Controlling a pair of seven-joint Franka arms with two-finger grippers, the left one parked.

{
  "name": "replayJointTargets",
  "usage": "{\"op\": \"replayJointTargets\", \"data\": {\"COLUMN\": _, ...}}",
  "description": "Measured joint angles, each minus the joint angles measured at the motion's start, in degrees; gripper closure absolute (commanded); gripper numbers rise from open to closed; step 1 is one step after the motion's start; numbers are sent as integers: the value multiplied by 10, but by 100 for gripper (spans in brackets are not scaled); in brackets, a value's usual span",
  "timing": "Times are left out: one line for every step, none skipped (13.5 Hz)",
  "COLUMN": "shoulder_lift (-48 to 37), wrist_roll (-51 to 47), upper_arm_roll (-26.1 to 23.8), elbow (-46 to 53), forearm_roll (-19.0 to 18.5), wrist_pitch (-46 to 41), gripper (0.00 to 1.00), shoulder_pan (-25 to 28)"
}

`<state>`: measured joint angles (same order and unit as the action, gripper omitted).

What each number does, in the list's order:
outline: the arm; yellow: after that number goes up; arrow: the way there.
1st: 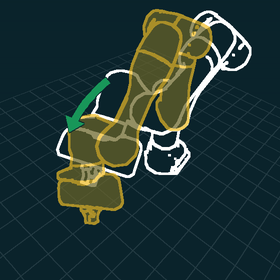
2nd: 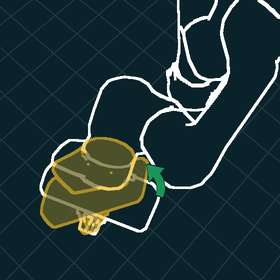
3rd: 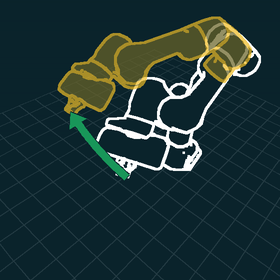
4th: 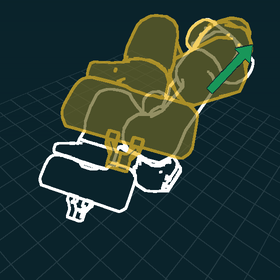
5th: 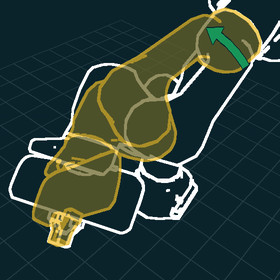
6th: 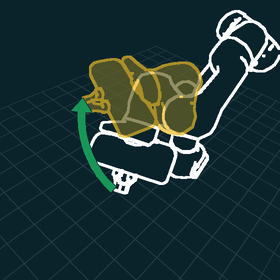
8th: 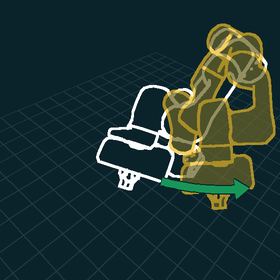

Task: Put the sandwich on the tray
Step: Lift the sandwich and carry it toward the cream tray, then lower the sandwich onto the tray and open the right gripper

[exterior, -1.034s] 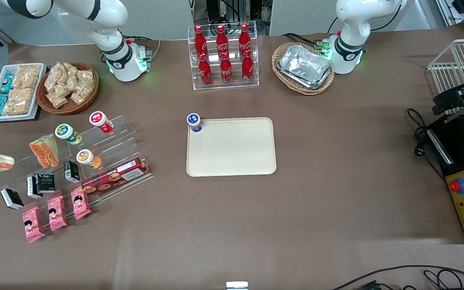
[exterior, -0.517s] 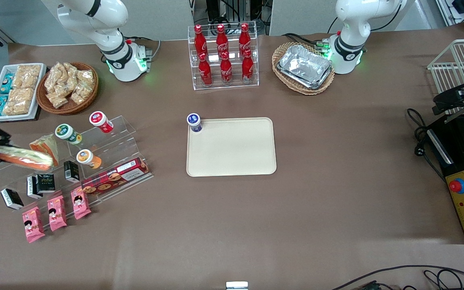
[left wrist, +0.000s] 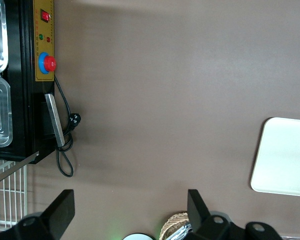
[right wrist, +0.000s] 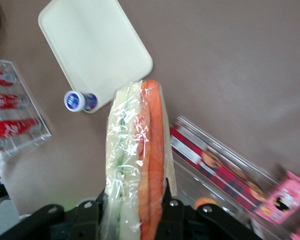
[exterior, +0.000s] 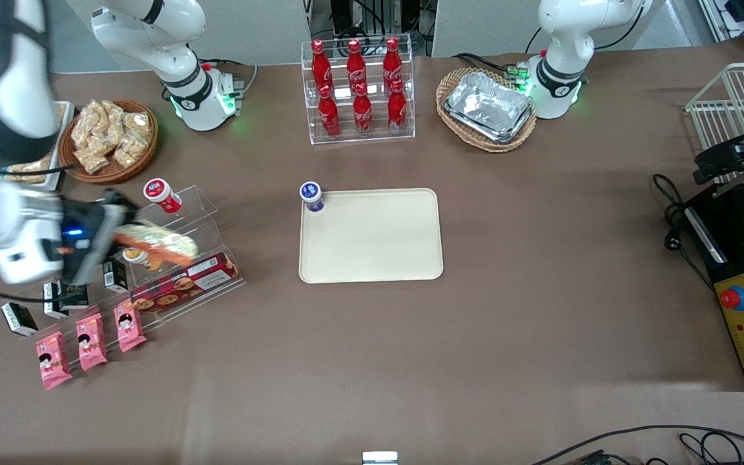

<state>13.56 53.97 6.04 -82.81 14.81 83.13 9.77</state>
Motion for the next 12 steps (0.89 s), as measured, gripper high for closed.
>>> {"op": "replayJointTargets", "data": {"shoulder_lift": 0, "wrist_roll": -42, "upper_arm_roll": -32, "elbow": 0, "forearm_roll": -3, "wrist_pitch": 1, "gripper": 91, "shoulder_pan": 3}}
{"op": "replayJointTargets", "data": {"shoulder_lift": 0, "wrist_roll": -77, "upper_arm_roll": -57, "elbow": 0, "forearm_roll": -4, "wrist_pitch": 2, "gripper": 91, "shoulder_pan": 9}}
{"op": "replayJointTargets", "data": {"shoulder_lift": 0, "wrist_roll": -102, "upper_arm_roll": -74, "elbow": 0, "forearm_roll": -5, "wrist_pitch": 6, "gripper": 91, "shoulder_pan": 22}}
{"op": "replayJointTargets", "data": {"shoulder_lift": 0, "wrist_roll": -115, "upper_arm_roll": -82, "elbow": 0, "forearm_roll": -9, "wrist_pitch": 17, "gripper": 91, "shoulder_pan": 44}}
{"op": "replayJointTargets", "data": {"shoulder_lift": 1, "wrist_roll": -122, "upper_arm_roll": -84, "elbow": 0, "forearm_roll": -15, "wrist_pitch": 32, "gripper": 91, "shoulder_pan": 73}}
{"op": "replayJointTargets", "data": {"shoulder_lift": 2, "wrist_roll": -126, "upper_arm_roll": -86, "elbow": -2, "forearm_roll": -23, "wrist_pitch": 45, "gripper": 91, "shoulder_pan": 102}}
{"op": "replayJointTargets", "data": {"shoulder_lift": 6, "wrist_roll": -129, "upper_arm_roll": -87, "elbow": -6, "forearm_roll": -31, "wrist_pitch": 56, "gripper": 91, "shoulder_pan": 132}}
{"op": "replayJointTargets", "data": {"shoulder_lift": 12, "wrist_roll": -131, "upper_arm_roll": -87, "elbow": -11, "forearm_roll": -37, "wrist_pitch": 69, "gripper": 91, "shoulder_pan": 157}}
{"op": "replayJointTargets", "data": {"shoulder_lift": 22, "wrist_roll": -131, "upper_arm_roll": -88, "elbow": -15, "forearm_roll": -45, "wrist_pitch": 87, "gripper": 91, "shoulder_pan": 179}}
{"op": "replayJointTargets", "data": {"shoulder_lift": 35, "wrist_roll": -131, "upper_arm_roll": -88, "elbow": -17, "forearm_roll": -55, "wrist_pitch": 105, "gripper": 91, "shoulder_pan": 198}}
{"op": "replayJointTargets", "data": {"shoulder_lift": 48, "wrist_roll": -131, "upper_arm_roll": -88, "elbow": -20, "forearm_roll": -62, "wrist_pitch": 124, "gripper": 91, "shoulder_pan": 212}}
{"op": "replayJointTargets", "data": {"shoulder_lift": 62, "wrist_roll": -131, "upper_arm_roll": -88, "elbow": -24, "forearm_roll": -66, "wrist_pitch": 145, "gripper": 91, "shoulder_pan": 222}}
